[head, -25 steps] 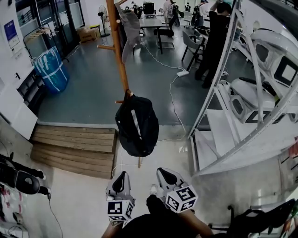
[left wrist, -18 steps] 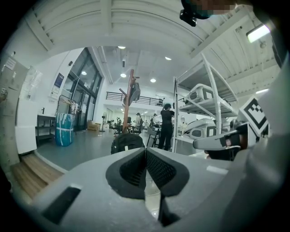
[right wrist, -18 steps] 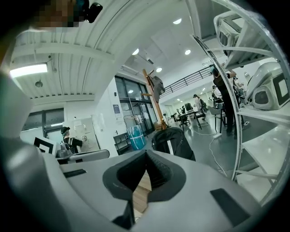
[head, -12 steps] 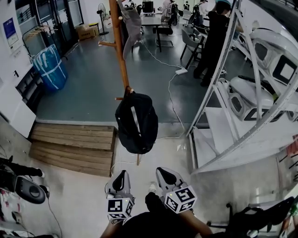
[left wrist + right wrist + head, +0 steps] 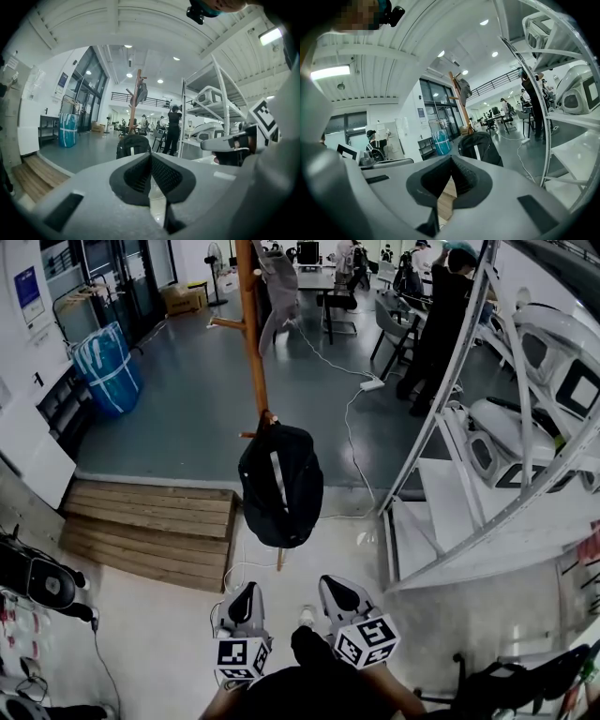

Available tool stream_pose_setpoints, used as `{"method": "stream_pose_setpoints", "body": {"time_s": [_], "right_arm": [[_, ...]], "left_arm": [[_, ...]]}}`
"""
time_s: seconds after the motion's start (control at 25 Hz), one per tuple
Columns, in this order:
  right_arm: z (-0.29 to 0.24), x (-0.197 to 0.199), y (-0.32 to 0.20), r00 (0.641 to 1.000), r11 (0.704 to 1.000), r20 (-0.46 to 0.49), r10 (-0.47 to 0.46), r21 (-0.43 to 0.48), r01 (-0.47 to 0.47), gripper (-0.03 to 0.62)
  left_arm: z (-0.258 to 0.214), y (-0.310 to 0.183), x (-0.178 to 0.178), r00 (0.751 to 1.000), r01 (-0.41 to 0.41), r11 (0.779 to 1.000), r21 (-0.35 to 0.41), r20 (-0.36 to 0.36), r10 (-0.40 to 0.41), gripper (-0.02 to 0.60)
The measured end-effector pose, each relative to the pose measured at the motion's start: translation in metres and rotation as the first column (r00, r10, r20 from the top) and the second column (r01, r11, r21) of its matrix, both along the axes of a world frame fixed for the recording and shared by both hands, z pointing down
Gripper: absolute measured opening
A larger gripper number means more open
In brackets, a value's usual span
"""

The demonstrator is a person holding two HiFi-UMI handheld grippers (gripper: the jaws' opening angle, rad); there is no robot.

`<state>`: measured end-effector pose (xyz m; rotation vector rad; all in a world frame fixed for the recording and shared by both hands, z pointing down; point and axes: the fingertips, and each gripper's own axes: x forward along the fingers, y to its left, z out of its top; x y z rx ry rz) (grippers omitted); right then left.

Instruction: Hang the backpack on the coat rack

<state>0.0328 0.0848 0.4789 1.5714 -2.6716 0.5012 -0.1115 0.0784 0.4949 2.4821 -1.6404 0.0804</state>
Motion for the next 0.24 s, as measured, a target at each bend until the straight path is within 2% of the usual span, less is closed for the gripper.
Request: {"method": "stream_pose_setpoints", "body": {"time_s": [0.24], "right_arm": [[0.0019, 0.0022, 0.0021, 1.000, 1.000, -0.002, 0.003, 0.002, -0.003, 0.011]], "left_arm": [[-0.0019, 0.0006, 0.0035, 1.000, -0.009, 1.000, 0.015, 0.005, 0.009, 0.018]]}}
